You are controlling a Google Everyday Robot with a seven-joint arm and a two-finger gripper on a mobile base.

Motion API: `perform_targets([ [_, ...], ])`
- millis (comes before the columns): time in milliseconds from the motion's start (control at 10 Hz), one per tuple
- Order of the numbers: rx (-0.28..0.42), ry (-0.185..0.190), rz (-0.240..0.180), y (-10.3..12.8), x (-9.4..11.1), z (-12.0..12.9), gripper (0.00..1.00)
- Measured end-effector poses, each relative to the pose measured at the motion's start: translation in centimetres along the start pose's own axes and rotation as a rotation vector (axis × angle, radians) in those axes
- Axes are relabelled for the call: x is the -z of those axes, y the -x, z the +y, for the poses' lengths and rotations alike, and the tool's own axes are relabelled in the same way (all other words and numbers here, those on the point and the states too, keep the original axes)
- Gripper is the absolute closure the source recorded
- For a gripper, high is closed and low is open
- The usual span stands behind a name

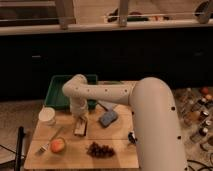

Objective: Wipe table surface with eraser

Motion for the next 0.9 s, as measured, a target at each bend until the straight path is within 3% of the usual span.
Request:
perform_targets([
  [400, 0.062, 0.01, -0.012, 2.6, -1.1, -0.5, 1.0],
  [900, -0.052, -0.014, -0.025, 1.0, -1.4, 4.5, 1.0],
])
